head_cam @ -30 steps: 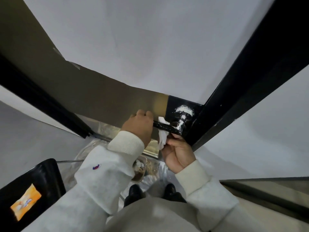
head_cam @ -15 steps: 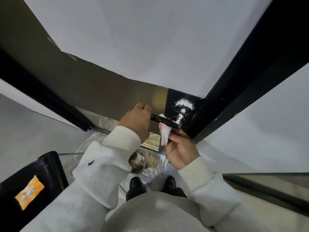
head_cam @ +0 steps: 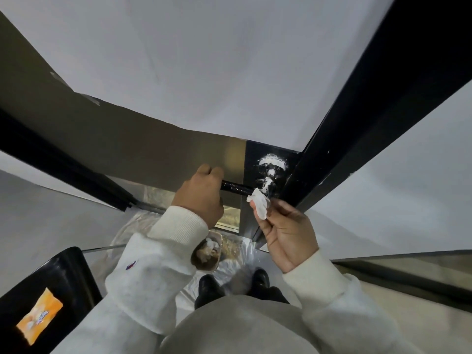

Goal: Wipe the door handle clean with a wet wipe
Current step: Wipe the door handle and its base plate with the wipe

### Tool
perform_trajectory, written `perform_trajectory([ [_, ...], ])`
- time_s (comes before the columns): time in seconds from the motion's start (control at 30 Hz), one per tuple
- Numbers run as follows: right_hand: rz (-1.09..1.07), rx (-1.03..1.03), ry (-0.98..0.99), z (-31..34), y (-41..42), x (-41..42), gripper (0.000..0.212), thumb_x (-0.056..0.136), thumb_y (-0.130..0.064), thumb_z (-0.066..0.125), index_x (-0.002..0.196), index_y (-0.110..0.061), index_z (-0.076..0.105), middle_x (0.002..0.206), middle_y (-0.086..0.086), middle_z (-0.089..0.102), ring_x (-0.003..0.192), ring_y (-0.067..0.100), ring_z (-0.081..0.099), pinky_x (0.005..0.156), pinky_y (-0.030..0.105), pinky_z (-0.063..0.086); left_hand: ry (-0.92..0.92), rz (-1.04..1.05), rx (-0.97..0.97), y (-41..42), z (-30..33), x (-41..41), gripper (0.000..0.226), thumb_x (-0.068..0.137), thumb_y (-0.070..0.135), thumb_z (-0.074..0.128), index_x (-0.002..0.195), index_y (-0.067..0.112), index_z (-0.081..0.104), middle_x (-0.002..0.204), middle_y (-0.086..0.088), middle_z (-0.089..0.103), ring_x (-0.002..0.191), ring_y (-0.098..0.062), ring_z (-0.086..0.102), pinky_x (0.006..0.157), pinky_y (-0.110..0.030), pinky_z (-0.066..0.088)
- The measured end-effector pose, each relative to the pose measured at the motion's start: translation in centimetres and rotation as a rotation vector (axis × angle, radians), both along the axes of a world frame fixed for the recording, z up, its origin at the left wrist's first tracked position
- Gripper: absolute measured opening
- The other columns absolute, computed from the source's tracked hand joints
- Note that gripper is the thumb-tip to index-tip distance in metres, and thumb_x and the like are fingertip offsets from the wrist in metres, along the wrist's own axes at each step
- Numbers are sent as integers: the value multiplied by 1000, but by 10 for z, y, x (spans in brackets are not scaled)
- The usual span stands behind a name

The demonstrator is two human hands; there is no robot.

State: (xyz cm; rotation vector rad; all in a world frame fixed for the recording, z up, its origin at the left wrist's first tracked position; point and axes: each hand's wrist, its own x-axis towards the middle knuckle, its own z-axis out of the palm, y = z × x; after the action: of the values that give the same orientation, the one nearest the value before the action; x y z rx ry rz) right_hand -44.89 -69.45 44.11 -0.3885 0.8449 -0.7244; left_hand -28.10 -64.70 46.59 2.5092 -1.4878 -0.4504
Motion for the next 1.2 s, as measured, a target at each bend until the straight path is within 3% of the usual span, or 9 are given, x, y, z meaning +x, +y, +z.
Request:
perform_trajectory([
  [0.1,-69,-122,206,5,1,-1,16,76,4,73,90,-6,73,88,13,78,85,24,75,67,28,61,8,20,-11,0,-2,0,26,84,7,63,106,16,51,103,-1,48,85,-34,61,79,-48,56],
  [0.2,-82,-248,364,12,2,-1,28,69,-6,81,96,-5,74,84,11,78,80,19,77,70,30,60,11,24,-18,-1,-5,0,24,84,8,63,104,16,52,103,-1,49,85,-34,62,80,-48,57],
  [0.37,-131,-240,382,19,3,3,40,63,-19,81,98,-1,74,83,9,79,79,19,77,71,31,61,28,16,-34,-2,-9,3,21,87,16,64,104,16,53,101,-1,49,85,-31,60,79,-43,55],
  [0.43,-136,-275,401,18,4,2,33,65,-19,81,94,-4,77,83,6,79,78,19,77,69,29,60,29,13,-37,-2,-9,3,20,87,19,64,103,17,52,100,-1,49,83,-30,60,77,-40,54],
  [0.6,-99,-752,779,10,4,-4,10,80,-14,83,90,-16,81,77,-3,77,64,15,74,66,25,58,27,0,-36,-3,-9,4,20,87,23,64,101,18,52,97,0,48,81,-28,58,72,-36,48],
  [0.77,-106,-1454,954,-1,3,-8,10,83,-5,80,93,-5,81,90,5,74,76,14,69,75,19,56,42,-9,-16,-3,-6,4,23,88,22,65,107,18,54,102,-1,51,87,-30,60,82,-42,56],
  [0.9,-81,-1574,1004,-5,-2,-14,16,84,0,77,101,-1,78,99,12,72,88,25,69,81,32,57,30,-29,-10,-2,-3,4,21,87,21,63,105,17,52,102,-4,51,87,-35,61,82,-45,56],
  [1.03,25,-1676,1064,-2,4,-4,24,90,-1,68,114,3,73,112,16,69,107,27,59,102,23,46,22,-30,-23,-1,-2,4,18,86,19,60,102,16,50,100,-5,49,83,-37,60,75,-43,54],
  [1.2,283,-1816,1256,-7,5,1,35,91,3,64,126,4,65,127,17,65,116,38,56,95,47,51,21,-15,-23,0,-1,1,20,87,20,61,104,15,51,102,-4,49,84,-37,61,74,-41,53],
])
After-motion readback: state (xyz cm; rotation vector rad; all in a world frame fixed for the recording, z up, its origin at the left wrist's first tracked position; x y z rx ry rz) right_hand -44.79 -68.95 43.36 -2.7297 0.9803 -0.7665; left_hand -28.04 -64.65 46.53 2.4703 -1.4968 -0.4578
